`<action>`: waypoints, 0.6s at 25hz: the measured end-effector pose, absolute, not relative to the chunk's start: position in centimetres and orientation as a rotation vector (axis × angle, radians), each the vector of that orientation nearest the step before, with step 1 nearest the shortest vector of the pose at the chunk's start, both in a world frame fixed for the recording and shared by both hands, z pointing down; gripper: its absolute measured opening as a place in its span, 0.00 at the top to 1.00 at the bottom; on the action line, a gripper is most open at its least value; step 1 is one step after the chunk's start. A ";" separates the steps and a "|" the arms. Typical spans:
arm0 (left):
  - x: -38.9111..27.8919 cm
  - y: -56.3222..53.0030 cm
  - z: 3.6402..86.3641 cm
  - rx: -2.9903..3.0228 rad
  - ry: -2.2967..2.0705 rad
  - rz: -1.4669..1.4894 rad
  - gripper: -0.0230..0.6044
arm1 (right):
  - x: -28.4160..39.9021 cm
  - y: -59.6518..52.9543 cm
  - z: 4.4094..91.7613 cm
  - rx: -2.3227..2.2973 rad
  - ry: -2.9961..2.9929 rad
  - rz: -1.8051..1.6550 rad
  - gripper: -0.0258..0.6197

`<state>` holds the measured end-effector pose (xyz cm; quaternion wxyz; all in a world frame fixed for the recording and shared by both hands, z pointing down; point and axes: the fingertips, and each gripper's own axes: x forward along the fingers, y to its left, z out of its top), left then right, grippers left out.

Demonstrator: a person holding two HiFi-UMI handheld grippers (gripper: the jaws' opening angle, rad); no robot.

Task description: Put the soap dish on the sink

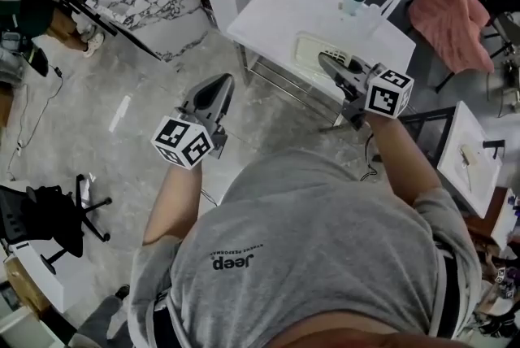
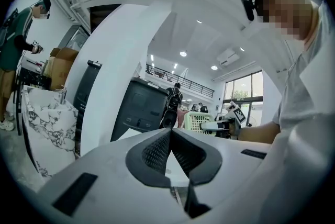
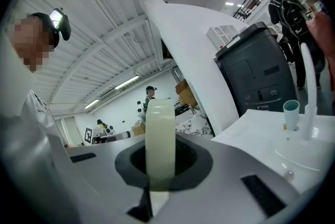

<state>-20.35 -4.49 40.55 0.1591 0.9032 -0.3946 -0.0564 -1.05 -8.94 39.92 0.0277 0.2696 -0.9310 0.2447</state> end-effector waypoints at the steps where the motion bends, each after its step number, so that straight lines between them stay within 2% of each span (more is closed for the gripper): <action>1: -20.5 -4.8 40.7 2.580 -1.128 -0.161 0.94 | -1.4 -9.3 39.9 0.826 -2.872 0.757 0.86; 15: -19.6 -10.3 41.0 2.529 -1.279 -0.118 0.94 | -1.2 -17.3 41.0 0.674 -2.907 0.782 0.86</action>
